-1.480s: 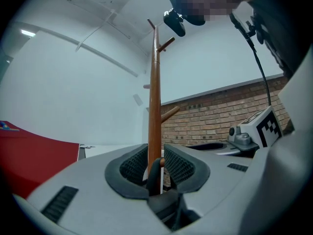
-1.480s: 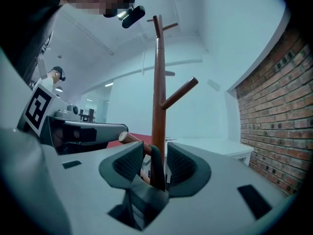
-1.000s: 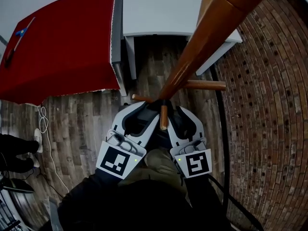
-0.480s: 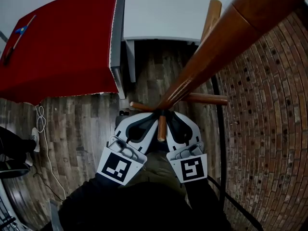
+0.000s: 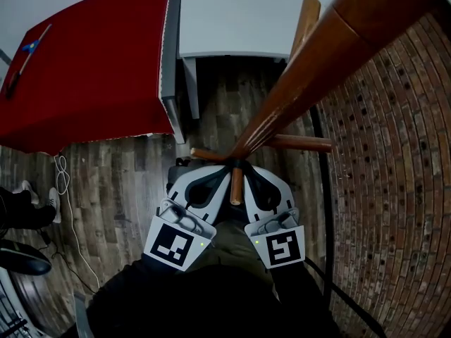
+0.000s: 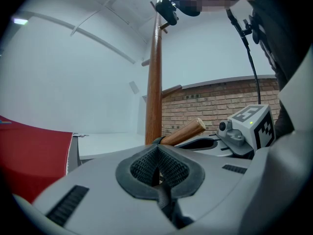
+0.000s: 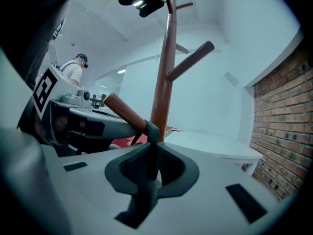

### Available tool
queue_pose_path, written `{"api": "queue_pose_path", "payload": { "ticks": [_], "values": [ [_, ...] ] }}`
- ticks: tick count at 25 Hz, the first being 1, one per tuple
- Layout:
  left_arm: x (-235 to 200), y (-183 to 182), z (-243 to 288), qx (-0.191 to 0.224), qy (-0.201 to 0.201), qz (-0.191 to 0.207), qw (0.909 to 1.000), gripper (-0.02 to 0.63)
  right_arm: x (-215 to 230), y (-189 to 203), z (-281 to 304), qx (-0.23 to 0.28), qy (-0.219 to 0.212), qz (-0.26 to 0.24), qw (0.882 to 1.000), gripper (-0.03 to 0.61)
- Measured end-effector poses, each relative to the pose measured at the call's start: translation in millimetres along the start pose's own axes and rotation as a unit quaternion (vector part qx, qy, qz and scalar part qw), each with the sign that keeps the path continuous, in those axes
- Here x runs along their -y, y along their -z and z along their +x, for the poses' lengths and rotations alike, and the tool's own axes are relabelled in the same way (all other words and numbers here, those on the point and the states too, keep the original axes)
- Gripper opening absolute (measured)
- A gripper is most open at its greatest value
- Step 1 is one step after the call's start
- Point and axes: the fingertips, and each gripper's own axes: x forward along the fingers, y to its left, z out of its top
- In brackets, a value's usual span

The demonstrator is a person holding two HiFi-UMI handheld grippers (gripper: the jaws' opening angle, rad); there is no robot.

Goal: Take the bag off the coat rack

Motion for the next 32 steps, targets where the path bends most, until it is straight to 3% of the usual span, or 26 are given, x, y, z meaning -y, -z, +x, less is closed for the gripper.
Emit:
{"api": "queue_pose_path", "payload": {
  "ticks": [8,12,16,22,25,28,32],
  "values": [
    [-3,-1,-3,0.004,-0.012,-0.017,0.9998,0.011,-1,-1,0,0.001,-0.005,0.007,1.0,0.037],
    [-8,0,-3,0.003,-0.02,-0.033,0.9993,0.099,0,-2,-1,0.001,-0.008,0.012,1.0,0.037],
    [-8,2,2,-0.003,0.004,-0.038,0.9993,0.139,1,-2,-2,0.003,-0.015,0.013,1.0,0.037],
    [-1,15,13,-0.046,0.03,0.02,0.9983,0.146,0,-4,-2,0.007,-0.026,0.014,1.0,0.037],
    [-8,9,13,-0.034,0.018,0.017,0.9991,0.092,0,-6,-2,0.009,-0.026,0.01,1.0,0.037],
    [-5,11,13,-0.048,0.024,0.049,0.9974,0.036,1,-7,-3,0.009,-0.023,0.01,1.0,0.037],
    [-3,10,13,-0.045,0.025,0.054,0.9972,0.023,2,-7,-4,0.01,-0.017,0.012,1.0,0.037]
  ]
}}
